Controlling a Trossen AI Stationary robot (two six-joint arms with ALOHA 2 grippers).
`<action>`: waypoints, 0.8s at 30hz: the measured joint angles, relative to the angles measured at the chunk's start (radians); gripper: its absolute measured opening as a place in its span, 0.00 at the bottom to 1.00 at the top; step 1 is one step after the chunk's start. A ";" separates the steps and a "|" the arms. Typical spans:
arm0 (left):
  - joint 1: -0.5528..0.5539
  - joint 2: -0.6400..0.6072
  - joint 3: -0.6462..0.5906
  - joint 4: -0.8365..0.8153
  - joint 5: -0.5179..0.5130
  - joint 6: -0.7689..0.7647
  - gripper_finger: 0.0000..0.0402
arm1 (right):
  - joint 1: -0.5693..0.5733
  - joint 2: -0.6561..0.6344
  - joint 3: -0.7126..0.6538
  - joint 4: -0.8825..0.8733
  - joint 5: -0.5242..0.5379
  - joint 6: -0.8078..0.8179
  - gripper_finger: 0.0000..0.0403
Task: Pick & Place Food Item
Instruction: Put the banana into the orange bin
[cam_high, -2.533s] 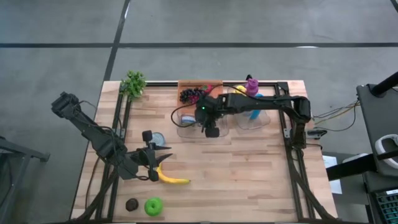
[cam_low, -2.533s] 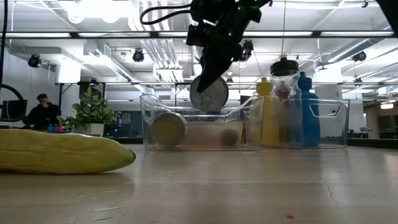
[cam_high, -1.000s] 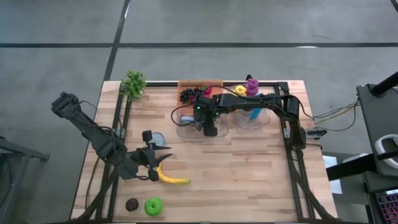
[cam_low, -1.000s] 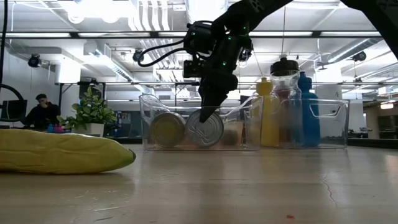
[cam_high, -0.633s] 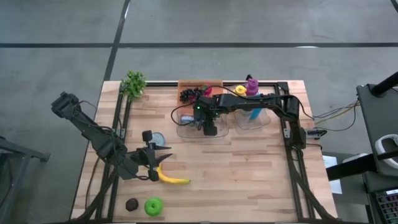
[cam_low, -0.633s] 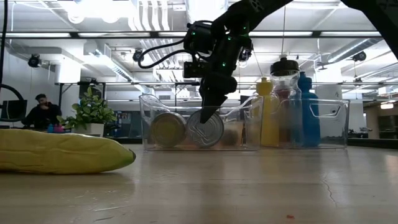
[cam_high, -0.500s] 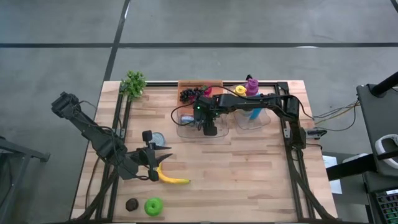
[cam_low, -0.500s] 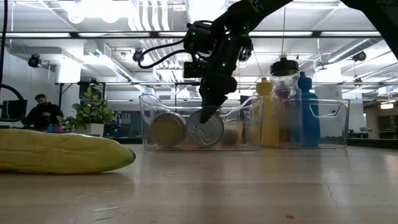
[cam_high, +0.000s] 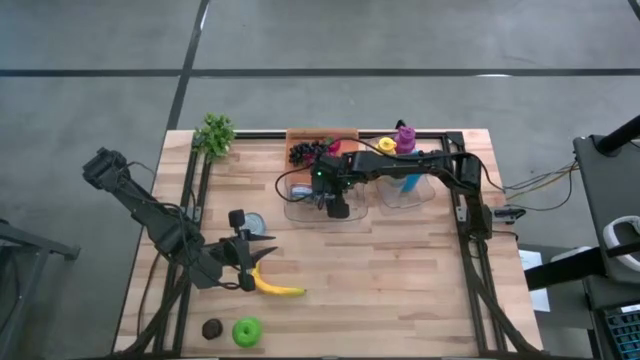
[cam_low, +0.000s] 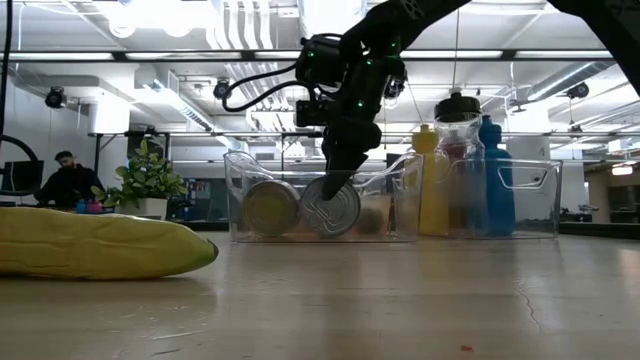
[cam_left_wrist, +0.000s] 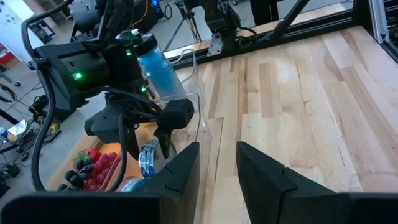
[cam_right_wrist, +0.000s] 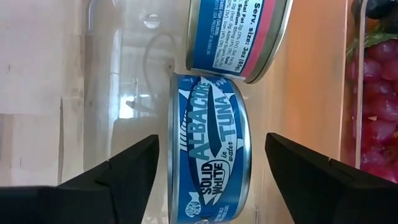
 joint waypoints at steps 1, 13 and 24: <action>0.000 0.000 0.000 0.000 0.000 0.000 0.26 | 0.000 0.000 0.000 0.000 0.000 0.001 0.73; 0.000 0.000 0.000 -0.001 0.000 0.000 0.26 | 0.000 -0.075 0.000 -0.045 -0.001 0.008 0.78; 0.000 0.000 0.000 -0.008 0.000 0.000 0.26 | 0.057 -0.238 0.000 -0.059 0.000 0.043 0.75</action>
